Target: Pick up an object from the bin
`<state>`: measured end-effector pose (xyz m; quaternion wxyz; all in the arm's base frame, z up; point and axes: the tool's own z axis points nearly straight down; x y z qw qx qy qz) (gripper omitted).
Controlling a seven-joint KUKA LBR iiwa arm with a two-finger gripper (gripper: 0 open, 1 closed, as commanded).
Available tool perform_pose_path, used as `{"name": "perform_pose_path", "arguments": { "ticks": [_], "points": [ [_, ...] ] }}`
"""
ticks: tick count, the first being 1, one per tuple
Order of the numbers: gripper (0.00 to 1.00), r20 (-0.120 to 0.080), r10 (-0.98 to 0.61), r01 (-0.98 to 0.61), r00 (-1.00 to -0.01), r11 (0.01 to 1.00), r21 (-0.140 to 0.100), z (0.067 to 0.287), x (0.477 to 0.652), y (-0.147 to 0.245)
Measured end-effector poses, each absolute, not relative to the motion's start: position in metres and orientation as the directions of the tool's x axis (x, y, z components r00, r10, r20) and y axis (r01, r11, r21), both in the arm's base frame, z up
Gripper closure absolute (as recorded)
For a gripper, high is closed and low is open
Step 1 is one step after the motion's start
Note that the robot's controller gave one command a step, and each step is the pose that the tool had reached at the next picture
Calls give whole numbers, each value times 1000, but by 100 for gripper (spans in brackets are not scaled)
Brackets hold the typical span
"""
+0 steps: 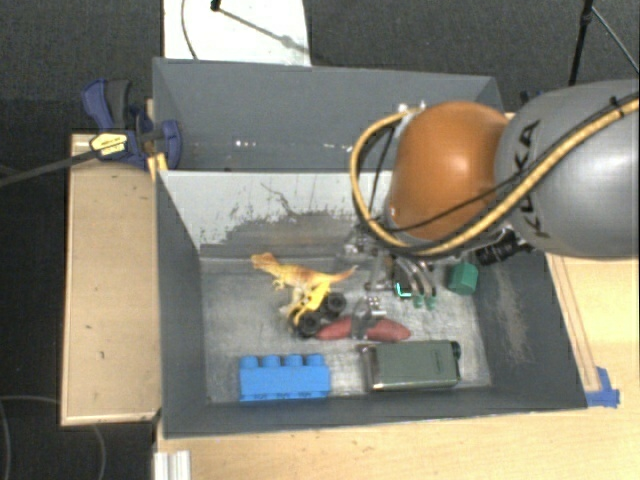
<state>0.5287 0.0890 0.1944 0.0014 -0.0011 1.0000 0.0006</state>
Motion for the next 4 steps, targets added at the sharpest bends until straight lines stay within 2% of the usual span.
{"name": "perform_pose_path", "arguments": {
  "ticks": [1, 2, 3, 4],
  "points": [
    [0, -12, -2, -2, -1000, 1000, 2, 154, 539, 97],
    [0, -7, 27, 27, -1000, 1000, 3, 93, 558, 83],
    [100, -4, 9, 9, -1000, 1000, 2, 79, 560, 78],
    [100, -4, 10, 10, -1000, 1000, 2, 80, 560, 78]
  ]
}}
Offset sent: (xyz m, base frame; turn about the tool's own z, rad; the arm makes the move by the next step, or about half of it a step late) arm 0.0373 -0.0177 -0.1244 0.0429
